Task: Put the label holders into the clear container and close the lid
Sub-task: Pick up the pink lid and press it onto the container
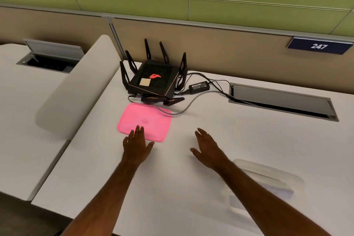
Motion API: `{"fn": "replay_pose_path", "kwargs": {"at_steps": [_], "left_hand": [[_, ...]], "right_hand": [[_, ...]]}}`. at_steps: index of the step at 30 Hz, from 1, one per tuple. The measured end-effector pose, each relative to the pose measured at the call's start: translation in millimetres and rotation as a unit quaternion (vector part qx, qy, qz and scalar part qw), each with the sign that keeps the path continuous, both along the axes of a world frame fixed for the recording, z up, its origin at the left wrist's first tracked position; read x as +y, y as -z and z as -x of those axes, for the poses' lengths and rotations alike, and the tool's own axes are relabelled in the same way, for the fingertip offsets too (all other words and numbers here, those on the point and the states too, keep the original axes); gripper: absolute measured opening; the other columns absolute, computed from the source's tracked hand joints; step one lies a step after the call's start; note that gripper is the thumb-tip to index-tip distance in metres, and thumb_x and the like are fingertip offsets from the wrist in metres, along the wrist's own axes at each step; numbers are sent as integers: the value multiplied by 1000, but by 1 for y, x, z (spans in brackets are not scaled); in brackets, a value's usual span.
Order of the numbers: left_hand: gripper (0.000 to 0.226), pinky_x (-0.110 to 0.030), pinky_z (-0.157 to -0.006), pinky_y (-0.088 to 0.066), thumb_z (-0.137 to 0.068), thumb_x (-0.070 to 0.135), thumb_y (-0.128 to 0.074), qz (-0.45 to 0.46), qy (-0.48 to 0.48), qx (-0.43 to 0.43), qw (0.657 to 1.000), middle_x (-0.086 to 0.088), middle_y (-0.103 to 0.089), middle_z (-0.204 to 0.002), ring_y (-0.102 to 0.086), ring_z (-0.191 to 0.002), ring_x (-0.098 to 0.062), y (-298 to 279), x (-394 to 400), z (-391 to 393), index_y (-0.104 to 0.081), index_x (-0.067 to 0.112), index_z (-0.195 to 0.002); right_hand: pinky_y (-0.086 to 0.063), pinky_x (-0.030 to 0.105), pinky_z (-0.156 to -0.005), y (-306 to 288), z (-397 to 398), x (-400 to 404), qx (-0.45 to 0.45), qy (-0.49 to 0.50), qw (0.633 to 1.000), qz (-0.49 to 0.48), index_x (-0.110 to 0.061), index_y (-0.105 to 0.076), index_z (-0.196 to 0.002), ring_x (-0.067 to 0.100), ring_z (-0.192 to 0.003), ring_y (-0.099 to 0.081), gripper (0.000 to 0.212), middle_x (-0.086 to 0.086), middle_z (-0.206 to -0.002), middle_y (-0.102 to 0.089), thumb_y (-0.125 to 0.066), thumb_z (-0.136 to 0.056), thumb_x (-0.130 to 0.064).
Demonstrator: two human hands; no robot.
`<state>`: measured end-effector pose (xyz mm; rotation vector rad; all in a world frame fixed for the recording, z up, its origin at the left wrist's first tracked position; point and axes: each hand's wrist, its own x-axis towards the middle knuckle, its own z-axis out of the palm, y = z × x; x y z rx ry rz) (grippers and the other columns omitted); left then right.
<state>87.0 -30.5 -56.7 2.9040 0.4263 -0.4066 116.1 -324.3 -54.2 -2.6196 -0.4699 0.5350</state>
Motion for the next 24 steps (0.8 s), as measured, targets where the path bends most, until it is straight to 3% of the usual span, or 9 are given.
{"fn": "replay_pose_path", "kwargs": {"at_steps": [5,10,18,24], "left_hand": [[83,-49,-120,-25,-98,55,-51,15,-31,-10,999,-10,-18,-168,-22,-153,-32,3,27,-19,-19,11,-160],[84,-50,-121,-24,-96,52,-56,43,-75,-4,996,-11,-19,-167,-22,-152,-34,5,47,-40,-19,10,-159],[91,-53,-119,-29,-90,58,-63,90,-163,-43,982,-18,-27,-163,-30,-148,-39,7,72,-68,-28,6,-156],[95,-54,-118,-32,-90,66,-56,112,-210,-37,971,-18,-36,-159,-39,-143,-40,9,77,-83,-24,5,-156]], "right_hand": [[-14,32,-124,11,-12,37,43,8,998,-41,-8,-19,-162,24,-157,-12,74,6,-171,-9,-51,-104,-43],[-12,32,-125,25,-20,65,83,-3,995,-53,-10,-20,-162,24,-157,-12,73,7,-171,-12,-50,-104,-44],[-17,46,-125,34,-39,94,123,-8,992,-35,-16,-18,-163,26,-158,-14,75,5,-172,-8,-49,-103,-50],[-16,50,-124,38,-52,109,130,-3,991,-23,-17,-14,-163,28,-157,-17,79,5,-172,-11,-48,-102,-53]]}}
